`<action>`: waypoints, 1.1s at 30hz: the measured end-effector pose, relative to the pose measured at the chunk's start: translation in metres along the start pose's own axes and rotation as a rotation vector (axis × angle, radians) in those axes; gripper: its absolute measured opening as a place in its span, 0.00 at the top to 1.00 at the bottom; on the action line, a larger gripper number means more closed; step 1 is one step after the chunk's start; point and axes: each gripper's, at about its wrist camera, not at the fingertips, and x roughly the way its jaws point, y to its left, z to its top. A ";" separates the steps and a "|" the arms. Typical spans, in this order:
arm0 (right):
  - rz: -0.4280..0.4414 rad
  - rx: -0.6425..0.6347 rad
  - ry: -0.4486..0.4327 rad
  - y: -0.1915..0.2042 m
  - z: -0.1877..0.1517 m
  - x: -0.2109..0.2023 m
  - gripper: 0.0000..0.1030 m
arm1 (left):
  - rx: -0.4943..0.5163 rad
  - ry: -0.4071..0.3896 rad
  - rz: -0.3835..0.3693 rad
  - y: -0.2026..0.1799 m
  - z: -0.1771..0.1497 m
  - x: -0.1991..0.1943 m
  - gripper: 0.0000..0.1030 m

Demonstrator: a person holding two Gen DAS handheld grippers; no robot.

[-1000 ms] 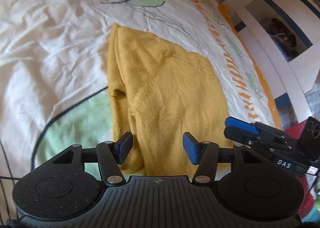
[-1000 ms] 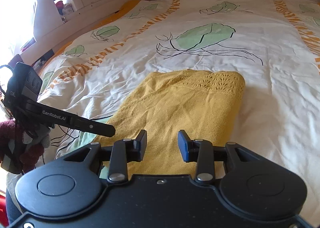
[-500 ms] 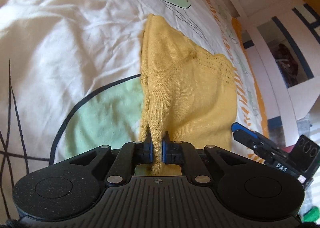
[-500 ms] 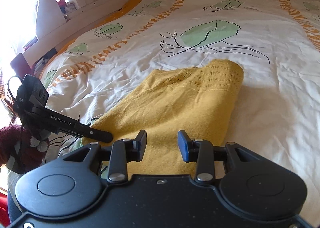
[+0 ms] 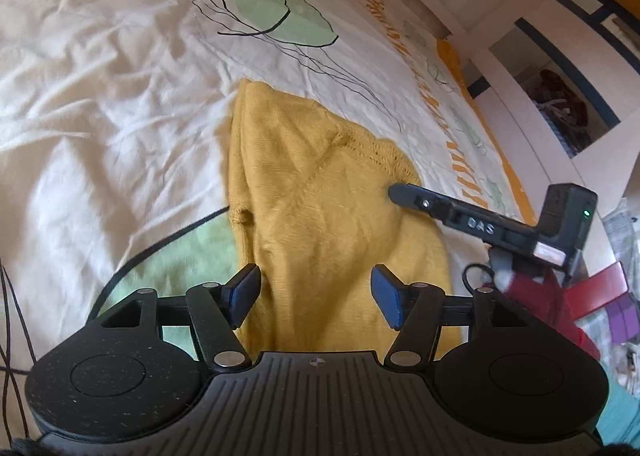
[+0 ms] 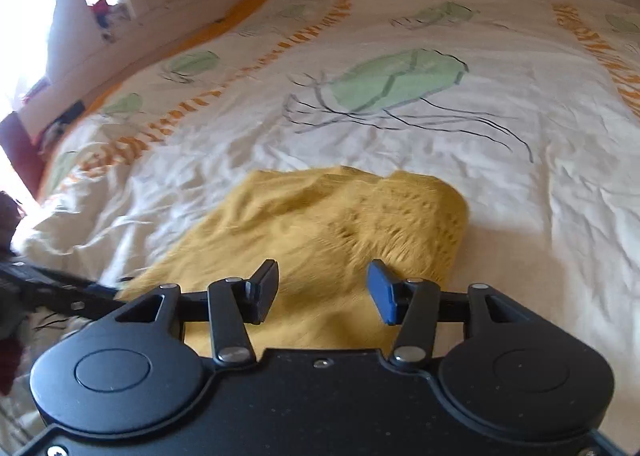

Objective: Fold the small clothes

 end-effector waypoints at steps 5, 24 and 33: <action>-0.002 0.098 -0.068 -0.022 0.014 -0.002 0.45 | -0.005 0.014 0.040 0.003 -0.001 0.002 0.37; 0.379 0.440 -0.054 -0.067 -0.033 -0.003 0.00 | -0.061 0.024 -0.098 0.001 0.004 0.040 0.05; 0.453 0.470 -0.075 -0.066 -0.028 0.013 0.00 | -0.127 0.048 -0.150 0.004 0.008 0.051 0.16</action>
